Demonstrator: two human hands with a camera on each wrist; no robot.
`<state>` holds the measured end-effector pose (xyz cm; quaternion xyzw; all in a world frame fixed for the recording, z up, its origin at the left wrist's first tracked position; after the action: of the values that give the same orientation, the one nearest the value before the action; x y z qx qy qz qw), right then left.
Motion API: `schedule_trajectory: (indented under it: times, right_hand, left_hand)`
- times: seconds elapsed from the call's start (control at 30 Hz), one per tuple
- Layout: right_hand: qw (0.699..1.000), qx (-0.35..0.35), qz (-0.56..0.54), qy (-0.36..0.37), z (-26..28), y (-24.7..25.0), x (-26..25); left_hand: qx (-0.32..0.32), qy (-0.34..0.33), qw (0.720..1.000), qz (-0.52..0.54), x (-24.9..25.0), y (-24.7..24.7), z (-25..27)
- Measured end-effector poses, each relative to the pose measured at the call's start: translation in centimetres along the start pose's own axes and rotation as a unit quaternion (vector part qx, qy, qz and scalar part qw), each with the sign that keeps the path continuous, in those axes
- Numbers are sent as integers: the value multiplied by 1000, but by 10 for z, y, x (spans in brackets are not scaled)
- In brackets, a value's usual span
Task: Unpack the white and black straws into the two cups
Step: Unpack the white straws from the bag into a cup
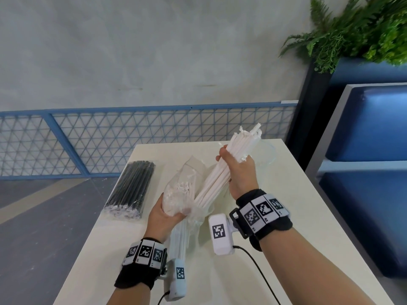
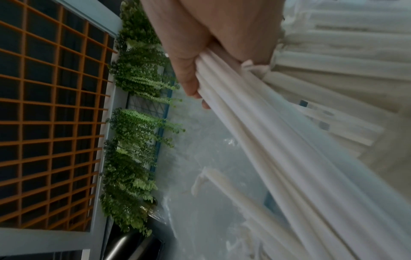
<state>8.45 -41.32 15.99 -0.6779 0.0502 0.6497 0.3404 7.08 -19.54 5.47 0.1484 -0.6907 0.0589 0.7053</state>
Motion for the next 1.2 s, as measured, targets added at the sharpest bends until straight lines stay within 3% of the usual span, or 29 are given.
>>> schedule_trajectory:
  times: [0.23,0.73,0.97,1.2]
  right_hand:
    - [997,61,-44,8,-12,17,-18]
    - [989,97,-100,58,-19,27,-50]
    - [981,138,-131,30,-23,39,-43]
    - [978,163,-88,97,-29,53,-64]
  left_hand:
    - [3,0,1000,11,7,2,0]
    - [36,24,998,55,-2,2,-15]
    - [46,17,997,56,-1,3,-15]
    - [63,20,997,39,-8,8,-22]
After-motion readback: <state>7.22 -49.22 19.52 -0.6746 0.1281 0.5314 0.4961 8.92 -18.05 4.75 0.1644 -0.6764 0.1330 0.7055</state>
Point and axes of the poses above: each hand's wrist, its own z-axis away from the middle knuckle, its own y-axis out of the back of the hand, x = y × z, the point moved 8 cm from there along -z, towards the middle knuckle, and after that the axes turned 13 degrees about x, right-handed, at the moved point
